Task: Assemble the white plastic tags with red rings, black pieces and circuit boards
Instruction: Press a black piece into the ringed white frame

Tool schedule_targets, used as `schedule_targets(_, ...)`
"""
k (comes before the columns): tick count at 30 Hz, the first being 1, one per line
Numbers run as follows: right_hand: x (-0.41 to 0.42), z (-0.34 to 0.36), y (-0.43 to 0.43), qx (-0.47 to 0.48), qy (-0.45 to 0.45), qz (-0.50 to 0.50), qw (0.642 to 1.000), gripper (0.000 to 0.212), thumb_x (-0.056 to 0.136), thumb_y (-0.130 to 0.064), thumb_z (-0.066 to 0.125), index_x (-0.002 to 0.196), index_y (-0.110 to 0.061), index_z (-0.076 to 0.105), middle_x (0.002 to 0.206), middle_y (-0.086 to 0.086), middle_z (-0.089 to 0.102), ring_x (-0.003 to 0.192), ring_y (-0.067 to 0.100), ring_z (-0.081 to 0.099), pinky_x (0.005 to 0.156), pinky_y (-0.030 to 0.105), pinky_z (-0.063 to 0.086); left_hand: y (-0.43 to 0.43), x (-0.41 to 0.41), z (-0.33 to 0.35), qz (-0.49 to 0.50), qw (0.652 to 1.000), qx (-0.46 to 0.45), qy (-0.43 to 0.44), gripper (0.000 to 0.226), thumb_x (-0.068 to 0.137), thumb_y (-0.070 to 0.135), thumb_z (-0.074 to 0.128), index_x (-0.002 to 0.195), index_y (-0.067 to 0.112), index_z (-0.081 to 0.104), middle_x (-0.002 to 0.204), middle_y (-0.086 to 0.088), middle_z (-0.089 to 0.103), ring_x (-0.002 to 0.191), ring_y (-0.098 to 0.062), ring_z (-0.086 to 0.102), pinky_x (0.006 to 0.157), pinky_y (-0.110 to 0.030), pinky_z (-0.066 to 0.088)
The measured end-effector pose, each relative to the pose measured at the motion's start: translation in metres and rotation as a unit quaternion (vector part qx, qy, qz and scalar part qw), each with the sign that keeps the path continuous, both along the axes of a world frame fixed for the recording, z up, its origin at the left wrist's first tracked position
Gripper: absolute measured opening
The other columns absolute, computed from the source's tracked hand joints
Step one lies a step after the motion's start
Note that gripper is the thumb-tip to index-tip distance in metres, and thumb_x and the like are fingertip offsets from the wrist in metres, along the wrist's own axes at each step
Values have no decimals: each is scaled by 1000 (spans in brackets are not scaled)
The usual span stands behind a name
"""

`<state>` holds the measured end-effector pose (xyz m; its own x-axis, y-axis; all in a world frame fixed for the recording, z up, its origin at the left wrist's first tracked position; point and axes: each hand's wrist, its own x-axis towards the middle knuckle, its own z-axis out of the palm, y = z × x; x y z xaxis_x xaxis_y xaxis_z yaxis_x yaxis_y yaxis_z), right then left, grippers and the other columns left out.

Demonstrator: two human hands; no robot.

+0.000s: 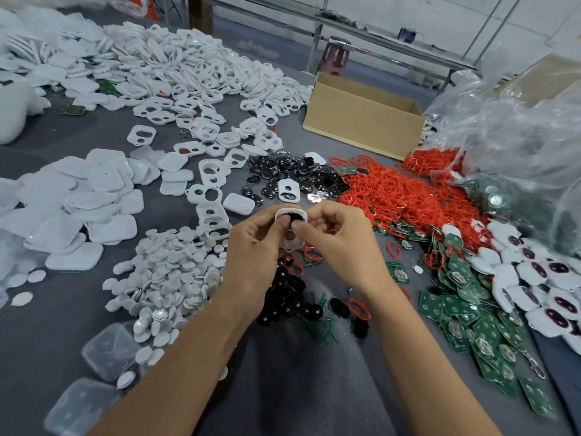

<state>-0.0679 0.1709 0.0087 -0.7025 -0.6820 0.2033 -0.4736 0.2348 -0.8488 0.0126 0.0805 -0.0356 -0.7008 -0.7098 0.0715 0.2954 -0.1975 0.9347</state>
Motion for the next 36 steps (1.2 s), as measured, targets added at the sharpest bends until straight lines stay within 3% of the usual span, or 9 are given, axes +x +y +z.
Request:
schedule_targets(6, 4, -6, -4, -19, 61, -55, 996, 8, 81, -5, 69, 74, -10, 71, 63, 12, 66, 54, 13, 50, 53, 21, 41, 2, 1, -1, 39, 995, -87, -35, 22, 96, 9, 59, 97, 25, 73, 91, 4, 76, 87, -11, 71, 80, -25, 56)
schedule_targets(11, 1, -9, -4, -50, -17, -70, 996, 6, 78, -6, 72, 76, -10, 76, 53, -2, 62, 47, 3, 47, 50, 17, 36, 3, 1, -2, 78, 987, -130, -56, 22, 93, 7, 63, 92, 26, 74, 78, 6, 75, 70, -6, 70, 72, -24, 56)
schedule_targets(18, 5, -13, -7, -71, -40, -91, 992, 6, 76, -9, 77, 76, -15, 77, 59, -1, 69, 49, 4, 55, 51, 20, 42, 3, 3, -1, 107, 983, -147, -39, 33, 92, 1, 63, 85, 31, 73, 78, 15, 74, 67, 0, 70, 63, -12, 52)
schedule_targets(22, 11, -17, -12, -106, 9, -122, 987, 14, 78, -5, 76, 79, -17, 67, 64, -1, 67, 50, 5, 57, 53, 21, 46, 8, 2, -1, 132, 975, -175, -36, 20, 92, 3, 63, 99, 17, 75, 86, 11, 75, 78, -1, 71, 73, -15, 53)
schedule_targets(25, 16, -21, -15, -142, 21, -129, 981, 21, 80, 5, 65, 77, -15, 67, 57, -7, 61, 47, 2, 51, 52, 20, 43, 9, 3, 0, 127, 976, -177, -20, 24, 91, 3, 64, 111, 13, 73, 101, 6, 75, 93, -5, 71, 84, -22, 55)
schedule_targets(27, 17, -20, -14, -148, 15, -110, 983, 25, 82, 9, 59, 84, -10, 74, 68, -6, 69, 60, 7, 63, 59, 23, 50, 11, 4, 2, 96, 982, -164, -4, 35, 90, -1, 64, 120, 14, 68, 109, 9, 72, 102, -2, 68, 88, -18, 53)
schedule_targets(31, 15, -13, -12, -199, -150, -17, 968, 23, 89, 8, 54, 104, 3, 71, 106, 17, 71, 102, 28, 67, 94, 39, 52, 9, 4, 6, 63, 992, -106, 36, 50, 84, -9, 56, 123, 23, 63, 123, 11, 67, 119, -6, 61, 100, -35, 51)
schedule_targets(33, 13, -12, -11, -218, -227, 10, 949, 19, 90, 2, 57, 105, 9, 68, 103, 23, 70, 94, 29, 66, 90, 38, 51, 6, 5, 7, 63, 991, -110, 40, 43, 84, -1, 61, 117, 26, 67, 123, 9, 67, 119, -13, 61, 98, -47, 52)
schedule_targets(36, 10, -14, -9, -209, -224, -1, 952, 13, 91, 1, 57, 97, 5, 68, 86, 13, 72, 79, 19, 66, 78, 28, 53, 4, 5, 5, 81, 985, -153, 15, 39, 86, 1, 70, 117, 24, 68, 121, 4, 66, 113, -15, 63, 98, -47, 51)
